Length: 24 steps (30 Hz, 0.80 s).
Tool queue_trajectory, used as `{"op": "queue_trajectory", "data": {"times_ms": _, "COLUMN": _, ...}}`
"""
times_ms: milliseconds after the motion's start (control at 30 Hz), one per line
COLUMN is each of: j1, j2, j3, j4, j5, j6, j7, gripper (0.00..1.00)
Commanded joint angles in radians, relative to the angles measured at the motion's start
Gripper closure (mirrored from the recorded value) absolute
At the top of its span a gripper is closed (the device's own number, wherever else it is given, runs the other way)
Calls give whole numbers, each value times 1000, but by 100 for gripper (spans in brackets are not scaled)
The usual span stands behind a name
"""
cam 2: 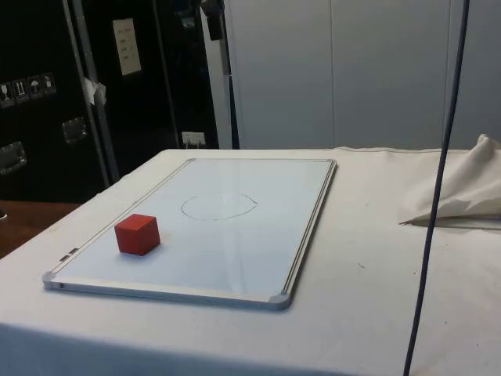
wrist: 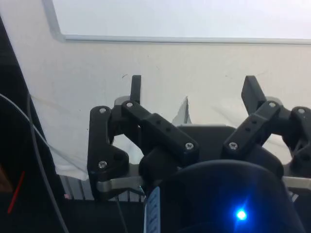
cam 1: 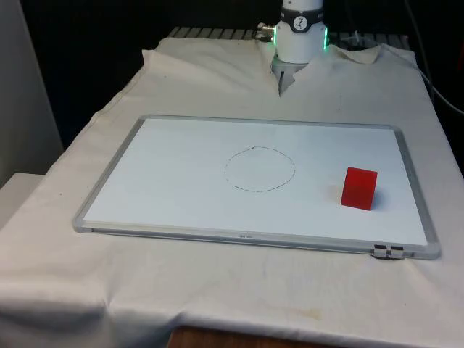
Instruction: Push the cube into the marked area.
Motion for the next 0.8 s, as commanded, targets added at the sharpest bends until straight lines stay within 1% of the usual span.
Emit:
{"op": "queue_trajectory", "data": {"times_ms": 0, "j1": 0, "j2": 0, "j3": 0, "j4": 0, "j5": 0, "j6": 1, "j7": -1, "gripper": 1}}
{"op": "queue_trajectory", "data": {"times_ms": 67, "j1": 0, "j2": 0, "j3": 0, "j4": 0, "j5": 0, "j6": 0, "j7": -1, "gripper": 9}}
{"op": "queue_trajectory", "data": {"times_ms": 100, "j1": 0, "j2": 0, "j3": 0, "j4": 0, "j5": 0, "j6": 1, "j7": -1, "gripper": 9}}
{"op": "queue_trajectory", "data": {"times_ms": 133, "j1": 0, "j2": 0, "j3": 0, "j4": 0, "j5": 0, "j6": 1, "j7": -1, "gripper": 14}}
{"op": "queue_trajectory", "data": {"times_ms": 233, "j1": 0, "j2": 0, "j3": 0, "j4": 0, "j5": 0, "j6": 1, "j7": -1, "gripper": 30}}
{"op": "queue_trajectory", "data": {"times_ms": 267, "j1": 0, "j2": 0, "j3": 0, "j4": 0, "j5": 0, "j6": 1, "j7": -1, "gripper": 40}}
{"op": "queue_trajectory", "data": {"times_ms": 367, "j1": 0, "j2": 0, "j3": 0, "j4": 0, "j5": 0, "j6": 0, "j7": -1, "gripper": 56}}
{"op": "queue_trajectory", "data": {"times_ms": 400, "j1": 0, "j2": 0, "j3": 0, "j4": -1, "j5": 1, "j6": 1, "j7": -1, "gripper": 56}}
{"op": "queue_trajectory", "data": {"times_ms": 467, "j1": 0, "j2": 0, "j3": 0, "j4": -1, "j5": 1, "j6": 1, "j7": -1, "gripper": 65}}
{"op": "queue_trajectory", "data": {"times_ms": 500, "j1": 0, "j2": 0, "j3": 0, "j4": -1, "j5": 1, "j6": 1, "j7": -1, "gripper": 72}}
{"op": "queue_trajectory", "data": {"times_ms": 533, "j1": 0, "j2": 0, "j3": 0, "j4": -1, "j5": 1, "j6": 1, "j7": -1, "gripper": 77}}
{"op": "queue_trajectory", "data": {"times_ms": 567, "j1": 0, "j2": 0, "j3": 0, "j4": -1, "j5": 1, "j6": 1, "j7": -1, "gripper": 86}}
{"op": "queue_trajectory", "data": {"times_ms": 633, "j1": 6, "j2": -3, "j3": 6, "j4": 2, "j5": 1, "j6": 3, "j7": 12, "gripper": 96}}
{"op": "queue_trajectory", "data": {"times_ms": 667, "j1": 7, "j2": -5, "j3": 11, "j4": 3, "j5": 1, "j6": 5, "j7": 18, "gripper": 100}}
{"op": "queue_trajectory", "data": {"times_ms": 700, "j1": 0, "j2": -1, "j3": 9, "j4": 2, "j5": 2, "j6": 2, "j7": 5, "gripper": 100}}
{"op": "queue_trajectory", "data": {"times_ms": 733, "j1": 7, "j2": -7, "j3": 17, "j4": 4, "j5": 1, "j6": 8, "j7": 23, "gripper": 100}}
{"op": "queue_trajectory", "data": {"times_ms": 767, "j1": 6, "j2": -10, "j3": 23, "j4": 5, "j5": 2, "j6": 11, "j7": 29, "gripper": 100}}
